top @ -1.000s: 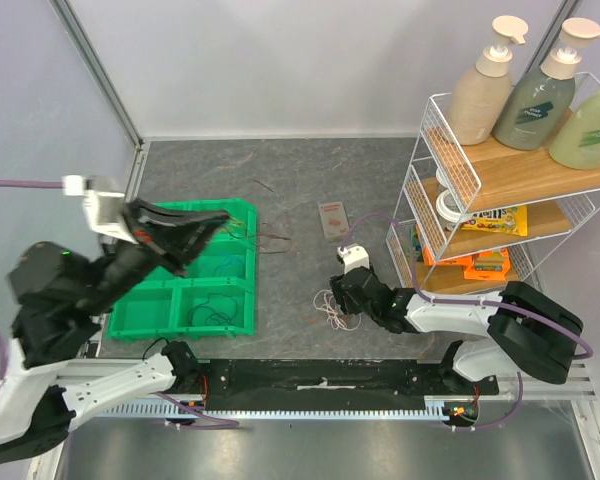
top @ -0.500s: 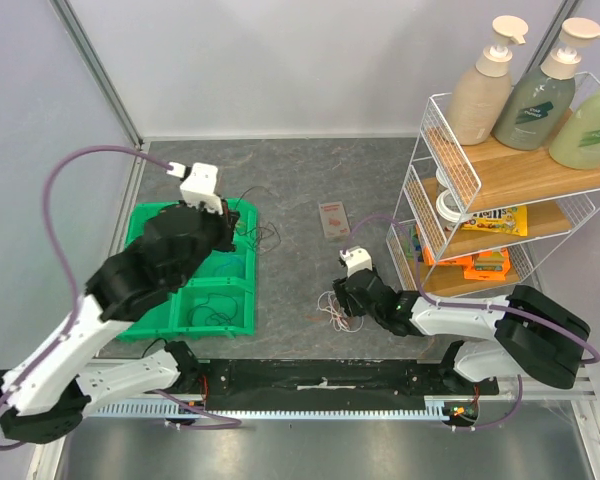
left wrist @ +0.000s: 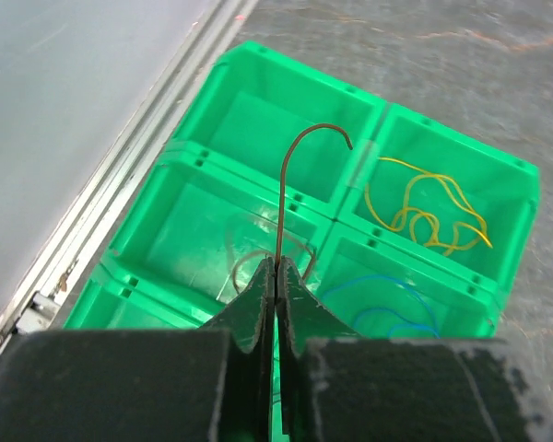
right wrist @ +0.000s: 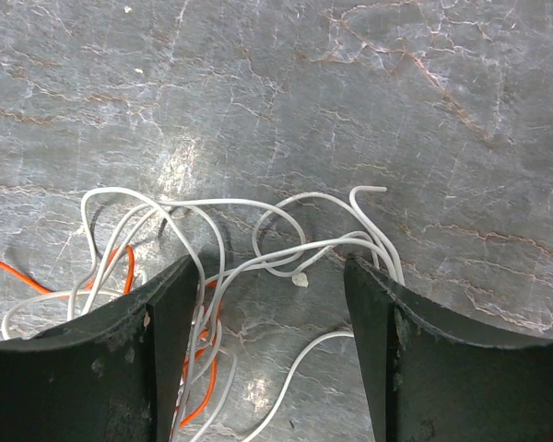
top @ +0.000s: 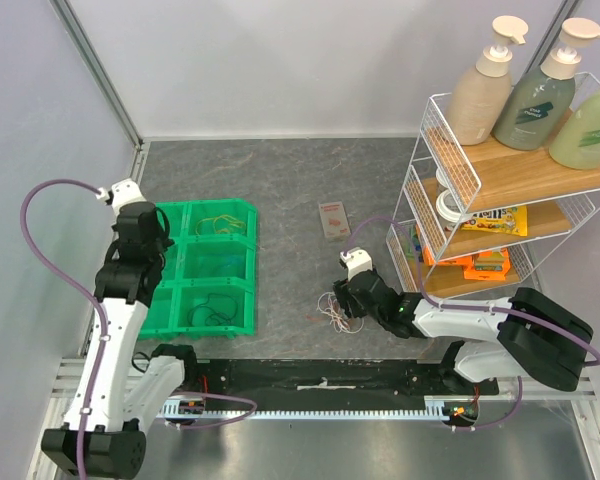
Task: Untangle the cables
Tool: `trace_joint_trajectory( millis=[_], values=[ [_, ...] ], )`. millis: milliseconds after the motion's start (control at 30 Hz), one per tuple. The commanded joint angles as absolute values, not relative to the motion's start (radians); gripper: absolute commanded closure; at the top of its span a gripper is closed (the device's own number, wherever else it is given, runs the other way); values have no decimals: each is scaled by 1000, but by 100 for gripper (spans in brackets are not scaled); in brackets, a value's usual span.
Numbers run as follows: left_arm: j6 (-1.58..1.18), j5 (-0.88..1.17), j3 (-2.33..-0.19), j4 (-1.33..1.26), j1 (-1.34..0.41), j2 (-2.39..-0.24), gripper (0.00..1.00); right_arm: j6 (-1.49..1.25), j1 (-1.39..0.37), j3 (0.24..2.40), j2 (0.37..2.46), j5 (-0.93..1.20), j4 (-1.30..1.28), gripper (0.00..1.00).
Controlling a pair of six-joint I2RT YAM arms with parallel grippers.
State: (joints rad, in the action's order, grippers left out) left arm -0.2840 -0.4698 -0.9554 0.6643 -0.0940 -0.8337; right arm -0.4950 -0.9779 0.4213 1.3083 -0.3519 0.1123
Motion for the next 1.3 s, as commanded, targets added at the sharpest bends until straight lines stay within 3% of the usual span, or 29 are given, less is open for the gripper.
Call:
trace_joint_trajectory(
  millis=[0, 233, 267, 300, 367, 400, 533, 667, 767, 867, 967, 1200, 1267],
  values=[
    [-380, -511, -890, 569, -17, -845, 98, -480, -979, 420, 1308, -336, 143, 28],
    [-471, -520, -841, 554, 58, -844, 98, -480, -977, 419, 1302, -337, 144, 28],
    [-475, -528, -839, 557, 63, -845, 94, -480, -977, 417, 1301, -337, 144, 28],
    [-480, -528, -842, 561, 66, -844, 78, -480, -979, 417, 1299, -336, 143, 28],
    [-500, -523, -850, 580, 67, -836, 19, -477, -979, 417, 1298, -331, 143, 27],
    [-521, -511, -854, 597, 69, -827, 6, -479, -979, 417, 1296, -328, 143, 28],
    [-589, -289, -845, 595, 66, -763, 5, -482, -979, 416, 1284, -330, 138, 28],
    [-633, 346, -709, 360, 64, -744, 30, -482, -979, 416, 1272, -322, 133, 28],
    [-776, 702, -554, 121, -22, -813, 38, -476, -979, 416, 1247, -287, 132, 28],
    [-730, 604, -506, 100, -287, -883, 38, -451, -979, 416, 1207, -218, 146, 34],
    [-687, 474, -494, 72, -556, -963, 38, -426, -979, 410, 1177, -137, 175, 47],
    [-655, 403, -479, -39, -750, -1156, 48, -411, -977, 457, 1164, 26, 173, 87],
    [-663, 416, -483, -89, -767, -1202, 46, -417, -979, 465, 1148, 26, 160, 91]
  ],
)
